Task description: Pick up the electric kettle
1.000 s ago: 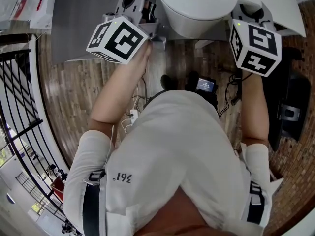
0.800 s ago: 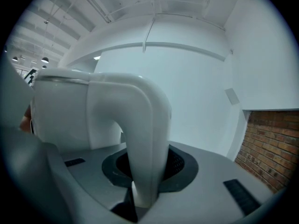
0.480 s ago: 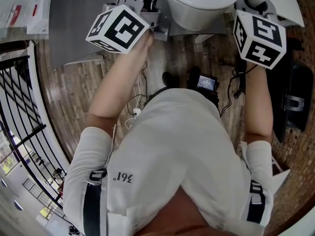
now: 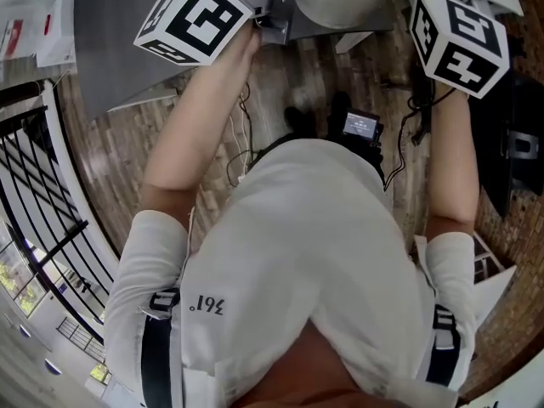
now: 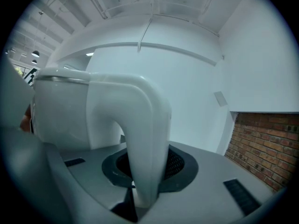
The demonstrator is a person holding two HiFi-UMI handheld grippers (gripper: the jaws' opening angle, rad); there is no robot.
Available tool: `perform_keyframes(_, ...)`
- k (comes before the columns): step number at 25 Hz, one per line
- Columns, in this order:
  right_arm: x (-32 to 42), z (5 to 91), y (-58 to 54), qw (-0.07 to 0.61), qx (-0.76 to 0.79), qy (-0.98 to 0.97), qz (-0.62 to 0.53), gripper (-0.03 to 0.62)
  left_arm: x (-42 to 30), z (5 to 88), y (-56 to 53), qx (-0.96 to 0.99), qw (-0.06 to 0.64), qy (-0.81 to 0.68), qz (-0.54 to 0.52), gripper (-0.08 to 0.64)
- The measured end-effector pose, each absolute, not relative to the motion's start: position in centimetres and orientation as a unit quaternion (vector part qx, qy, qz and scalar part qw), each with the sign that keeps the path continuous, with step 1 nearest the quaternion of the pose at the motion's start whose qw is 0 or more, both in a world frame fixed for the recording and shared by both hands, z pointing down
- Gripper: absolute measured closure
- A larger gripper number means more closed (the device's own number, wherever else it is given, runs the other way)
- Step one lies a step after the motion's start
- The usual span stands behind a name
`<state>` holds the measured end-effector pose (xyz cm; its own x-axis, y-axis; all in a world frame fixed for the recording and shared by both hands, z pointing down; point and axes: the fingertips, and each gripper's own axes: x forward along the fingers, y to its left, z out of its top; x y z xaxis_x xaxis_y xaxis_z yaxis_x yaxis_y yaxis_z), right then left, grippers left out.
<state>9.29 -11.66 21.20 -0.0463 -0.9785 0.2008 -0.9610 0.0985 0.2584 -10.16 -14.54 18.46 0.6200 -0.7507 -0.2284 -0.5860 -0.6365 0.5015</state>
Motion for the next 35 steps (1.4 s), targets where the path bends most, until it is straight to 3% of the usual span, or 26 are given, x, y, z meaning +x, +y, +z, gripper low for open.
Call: perform_keyframes(35,14.4,28.8,-25.2,0.178,0.638,-0.748,-0.029,0.510,-4.4,27.0,-27.1,0.875,0.223,-0.396,-0.165,0.561)
